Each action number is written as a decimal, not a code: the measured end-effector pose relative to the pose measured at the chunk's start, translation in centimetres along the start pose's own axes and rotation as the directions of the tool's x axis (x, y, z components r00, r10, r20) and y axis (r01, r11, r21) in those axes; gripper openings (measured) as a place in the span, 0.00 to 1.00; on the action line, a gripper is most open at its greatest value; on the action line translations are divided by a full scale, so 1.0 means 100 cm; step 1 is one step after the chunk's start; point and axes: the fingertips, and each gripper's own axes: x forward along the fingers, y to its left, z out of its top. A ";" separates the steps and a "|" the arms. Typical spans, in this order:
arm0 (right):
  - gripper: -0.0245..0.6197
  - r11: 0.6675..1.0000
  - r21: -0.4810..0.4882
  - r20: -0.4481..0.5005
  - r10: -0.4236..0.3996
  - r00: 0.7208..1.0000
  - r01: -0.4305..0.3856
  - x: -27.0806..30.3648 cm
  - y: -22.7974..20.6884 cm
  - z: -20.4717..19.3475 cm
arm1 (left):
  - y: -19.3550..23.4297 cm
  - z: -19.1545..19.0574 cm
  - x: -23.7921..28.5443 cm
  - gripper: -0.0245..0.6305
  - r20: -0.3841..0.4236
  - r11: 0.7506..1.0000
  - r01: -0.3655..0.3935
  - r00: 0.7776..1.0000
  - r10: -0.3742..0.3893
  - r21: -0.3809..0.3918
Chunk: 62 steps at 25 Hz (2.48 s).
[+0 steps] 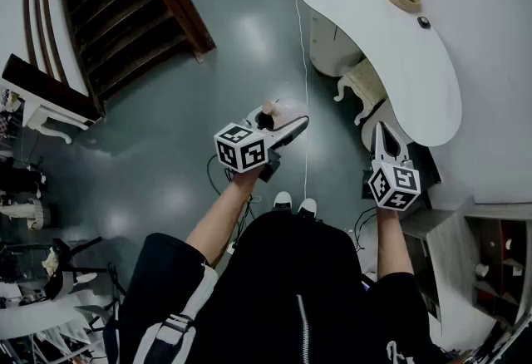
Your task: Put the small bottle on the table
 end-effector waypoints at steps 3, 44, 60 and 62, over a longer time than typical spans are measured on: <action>0.04 1.000 -0.010 -0.011 -0.003 1.000 0.003 -0.012 -0.003 -0.004 | -0.012 -0.007 -0.004 0.63 0.003 1.000 -0.003 1.000 0.003 -0.001; 0.04 0.990 -0.011 -0.083 -0.140 0.987 0.139 0.274 0.009 0.037 | 0.232 0.132 0.129 0.63 -0.081 0.990 0.140 0.987 -0.139 0.010; 0.04 0.987 0.047 -0.079 -0.153 0.985 0.157 0.416 -0.098 0.066 | 0.303 0.186 0.288 0.63 -0.128 0.988 0.154 0.981 -0.149 0.032; 0.04 0.986 0.054 -0.079 -0.154 0.985 0.159 0.436 -0.118 0.074 | 0.308 0.195 0.316 0.63 -0.137 0.987 0.158 0.979 -0.152 0.034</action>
